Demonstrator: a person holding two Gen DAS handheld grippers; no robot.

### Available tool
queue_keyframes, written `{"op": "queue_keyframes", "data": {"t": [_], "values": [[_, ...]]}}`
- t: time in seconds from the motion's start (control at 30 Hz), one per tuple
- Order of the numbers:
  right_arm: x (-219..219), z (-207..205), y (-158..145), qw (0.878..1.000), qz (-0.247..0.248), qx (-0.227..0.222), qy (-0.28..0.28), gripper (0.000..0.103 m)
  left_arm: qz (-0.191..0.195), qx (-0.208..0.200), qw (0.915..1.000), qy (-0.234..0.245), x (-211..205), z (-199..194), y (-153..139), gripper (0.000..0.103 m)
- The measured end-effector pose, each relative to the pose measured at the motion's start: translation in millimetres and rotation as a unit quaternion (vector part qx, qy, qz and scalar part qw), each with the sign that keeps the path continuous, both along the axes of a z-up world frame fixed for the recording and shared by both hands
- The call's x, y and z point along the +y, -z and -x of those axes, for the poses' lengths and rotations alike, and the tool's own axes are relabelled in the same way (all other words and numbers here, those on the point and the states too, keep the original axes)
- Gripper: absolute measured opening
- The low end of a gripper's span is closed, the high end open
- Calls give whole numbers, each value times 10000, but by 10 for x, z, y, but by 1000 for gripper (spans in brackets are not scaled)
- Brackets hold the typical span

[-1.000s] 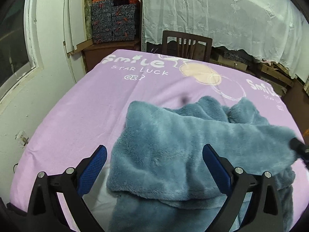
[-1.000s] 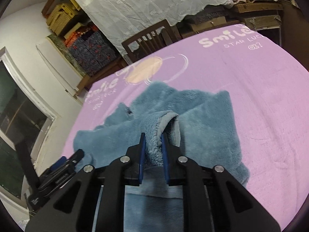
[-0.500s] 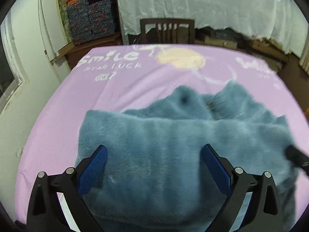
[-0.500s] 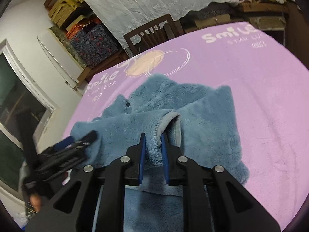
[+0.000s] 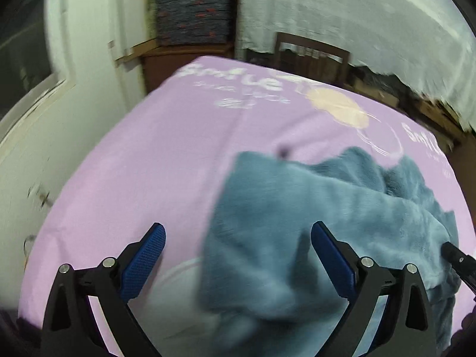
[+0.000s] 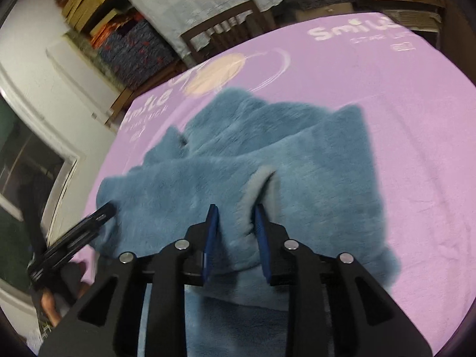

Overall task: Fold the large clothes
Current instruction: 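Fold the grasped side edge over the jacket body with the right gripper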

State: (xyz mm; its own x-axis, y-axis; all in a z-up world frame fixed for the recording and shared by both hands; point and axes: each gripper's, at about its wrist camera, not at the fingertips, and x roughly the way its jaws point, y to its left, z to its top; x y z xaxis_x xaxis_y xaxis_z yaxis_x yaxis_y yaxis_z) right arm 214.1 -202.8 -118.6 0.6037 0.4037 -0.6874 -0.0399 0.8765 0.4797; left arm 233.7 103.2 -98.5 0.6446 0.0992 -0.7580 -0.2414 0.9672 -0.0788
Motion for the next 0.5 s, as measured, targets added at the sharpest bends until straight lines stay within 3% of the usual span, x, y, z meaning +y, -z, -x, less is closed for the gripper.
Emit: {"op": "queue_keyframes", "data": {"t": [0.1,0.2,0.3,0.37,0.43,0.5], "values": [[-165,9,3,9994,-219,34,248,27,147,289,9993,-181,161,81,123,98],[-226,29,-22,9990,-285,-11,347,27,57,548,9981,-281,198,45,238,100],[-188,67,-56,9995,20,-108,284,27,171,558,9977,-339,286,58,268,100],[-183,13,19,9989,316,110,338,27,147,560,9977,-366,311,66,276,100],[-202,-78,141,9979,425,317,376,12,136,546,9974,-456,322,91,245,100],[-306,-83,107,9980,285,327,465,7,75,383,9976,-578,316,93,134,96]]}}
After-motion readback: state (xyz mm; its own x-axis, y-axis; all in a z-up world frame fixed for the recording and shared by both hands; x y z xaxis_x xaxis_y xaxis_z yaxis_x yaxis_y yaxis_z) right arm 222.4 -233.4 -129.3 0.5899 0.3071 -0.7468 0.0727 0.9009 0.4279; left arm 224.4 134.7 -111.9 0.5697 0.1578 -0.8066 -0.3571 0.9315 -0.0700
